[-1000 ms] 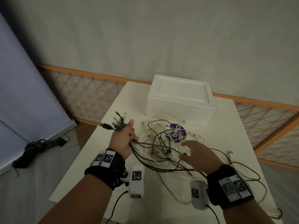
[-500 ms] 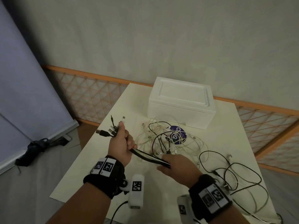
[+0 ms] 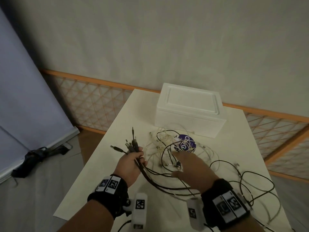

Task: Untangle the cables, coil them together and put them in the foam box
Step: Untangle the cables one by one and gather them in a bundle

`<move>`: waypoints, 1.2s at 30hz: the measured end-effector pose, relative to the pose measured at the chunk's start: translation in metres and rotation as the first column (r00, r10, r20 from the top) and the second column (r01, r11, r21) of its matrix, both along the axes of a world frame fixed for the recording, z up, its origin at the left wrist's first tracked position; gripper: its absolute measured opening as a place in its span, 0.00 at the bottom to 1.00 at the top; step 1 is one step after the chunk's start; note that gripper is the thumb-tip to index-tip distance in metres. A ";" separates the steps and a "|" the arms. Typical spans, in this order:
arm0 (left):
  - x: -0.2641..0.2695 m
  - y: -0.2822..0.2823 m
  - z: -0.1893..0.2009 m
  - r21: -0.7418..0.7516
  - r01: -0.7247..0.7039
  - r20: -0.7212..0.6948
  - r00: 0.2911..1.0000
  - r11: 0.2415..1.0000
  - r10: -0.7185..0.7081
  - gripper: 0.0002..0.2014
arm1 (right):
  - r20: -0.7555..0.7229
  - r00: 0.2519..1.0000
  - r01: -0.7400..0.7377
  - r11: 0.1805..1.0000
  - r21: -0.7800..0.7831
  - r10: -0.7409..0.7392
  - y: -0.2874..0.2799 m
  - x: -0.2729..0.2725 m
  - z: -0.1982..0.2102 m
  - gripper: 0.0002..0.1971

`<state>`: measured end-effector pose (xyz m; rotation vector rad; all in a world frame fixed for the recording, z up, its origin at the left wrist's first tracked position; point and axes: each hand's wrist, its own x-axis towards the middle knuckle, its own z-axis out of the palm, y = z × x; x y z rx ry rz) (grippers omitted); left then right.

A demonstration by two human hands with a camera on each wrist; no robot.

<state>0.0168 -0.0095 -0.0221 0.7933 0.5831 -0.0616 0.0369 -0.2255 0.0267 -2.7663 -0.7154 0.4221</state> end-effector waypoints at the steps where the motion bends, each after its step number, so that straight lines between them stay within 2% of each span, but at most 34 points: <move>1: -0.001 -0.002 0.001 0.000 0.028 0.011 1.000 1.000 -0.028 0.11 | 0.077 0.996 -0.048 0.994 0.100 0.041 0.019 0.002 0.012 0.32; 3: -0.003 -0.006 0.008 0.003 0.096 0.065 0.993 0.995 -0.096 0.10 | 0.195 0.976 -0.134 0.971 0.196 0.095 0.057 0.006 0.027 0.25; 5: -0.005 -0.008 0.018 0.023 0.178 0.155 0.971 0.984 -0.180 0.11 | 0.206 0.970 -0.176 0.961 0.213 0.132 0.084 0.013 0.030 0.25; 7: -0.005 -0.006 0.023 0.071 0.248 0.200 0.945 0.966 -0.257 0.12 | 0.185 0.972 -0.174 0.972 0.159 0.144 0.096 0.020 0.026 0.25; 9: -0.006 -0.001 0.024 0.077 0.296 0.217 0.927 0.952 -0.306 0.11 | 0.155 0.982 -0.130 0.978 0.165 0.104 0.097 0.026 0.021 0.25; 13: -0.008 0.008 0.024 0.083 0.369 0.230 0.897 0.926 -0.378 0.14 | -0.004 0.997 0.075 0.908 0.412 -0.081 0.093 0.026 0.016 0.15; 15: -0.009 0.008 0.024 0.081 0.372 0.229 0.896 0.925 -0.381 0.14 | -0.051 0.988 0.151 0.870 0.469 -0.144 0.090 0.025 0.016 0.14; 18: -0.008 0.007 0.024 0.066 0.370 0.249 0.893 0.927 -0.374 0.15 | -0.151 0.971 0.237 0.790 0.565 -0.183 0.088 0.025 0.016 0.21; 21: -0.005 0.005 0.019 0.073 0.376 0.240 0.892 0.924 -0.382 0.14 | -0.236 0.950 0.310 0.730 0.610 -0.207 0.085 0.026 0.010 0.22; 26: -0.001 -0.004 0.010 0.125 0.372 0.185 0.902 0.920 -0.390 0.14 | -0.175 0.959 0.283 0.765 0.578 -0.223 0.078 0.026 -0.005 0.23; 28: 0.003 -0.004 0.008 0.096 0.324 0.195 0.921 0.941 -0.337 0.13 | -0.132 0.955 0.286 0.720 0.632 -0.264 0.077 0.026 -0.009 0.19; 31: 0.012 0.000 0.004 0.035 0.272 0.198 0.941 0.962 -0.273 0.11 | -0.155 0.954 0.285 0.615 0.735 -0.256 0.081 0.024 -0.014 0.13; 33: 0.018 0.003 0.002 0.040 0.241 0.177 0.953 0.970 -0.244 0.10 | -0.117 0.963 0.247 0.626 0.739 -0.242 0.082 0.023 -0.017 0.14; 36: 0.020 0.002 0.000 0.063 0.208 0.150 0.965 0.976 -0.215 0.10 | -0.076 0.982 0.177 0.720 0.671 -0.170 0.082 0.018 -0.017 0.20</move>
